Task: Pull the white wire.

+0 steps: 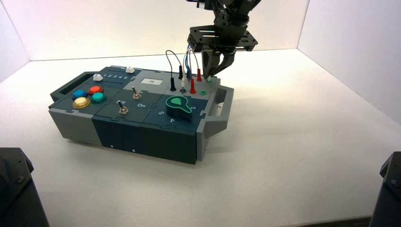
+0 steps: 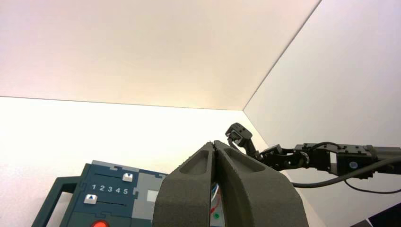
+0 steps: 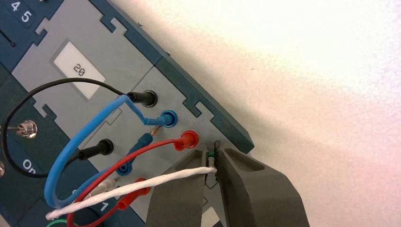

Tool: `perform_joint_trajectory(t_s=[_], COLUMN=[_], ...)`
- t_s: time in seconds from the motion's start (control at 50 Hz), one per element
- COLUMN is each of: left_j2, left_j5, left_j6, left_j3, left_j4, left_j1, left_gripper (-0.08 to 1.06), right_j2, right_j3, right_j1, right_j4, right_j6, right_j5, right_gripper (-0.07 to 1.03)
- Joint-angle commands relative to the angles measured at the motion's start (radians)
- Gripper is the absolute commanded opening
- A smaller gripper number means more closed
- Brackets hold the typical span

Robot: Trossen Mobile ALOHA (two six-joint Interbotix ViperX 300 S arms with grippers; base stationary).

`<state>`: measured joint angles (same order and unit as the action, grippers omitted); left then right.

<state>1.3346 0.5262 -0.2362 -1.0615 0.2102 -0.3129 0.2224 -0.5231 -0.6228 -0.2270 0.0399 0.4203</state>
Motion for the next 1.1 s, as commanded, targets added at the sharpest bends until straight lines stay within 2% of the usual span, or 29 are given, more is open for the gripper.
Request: perform_joint_trajectory(t_s=[0.02, 0.44, 0.96, 1.1], left_j2=[-0.005, 0.015, 0.025, 0.021], left_j5=[-0.011, -0.009, -0.009, -0.011], left_j6=[0.003, 0.003, 0.003, 0.002], left_j3=[0.032, 0.026, 0.025, 0.025], left_j4=[-0.002, -0.002, -0.002, -0.002], left_j1=[-0.006, -0.006, -0.006, -0.006], left_gripper=[-0.03, -0.03, -0.03, -0.03], right_j2=[-0.071, -0.060, -0.063, -0.064], right_j3=[0.025, 0.071, 0.095, 0.098], right_j1=[0.015, -0.049, -0.063, -0.063], right_j4=[-0.012, -0.023, -0.025, -0.015], right_j6=[-0.006, -0.006, -0.008, 0.000], right_j5=[0.003, 0.037, 0.072, 0.077], right_gripper=[-0.02, -0.02, -0.02, -0.02])
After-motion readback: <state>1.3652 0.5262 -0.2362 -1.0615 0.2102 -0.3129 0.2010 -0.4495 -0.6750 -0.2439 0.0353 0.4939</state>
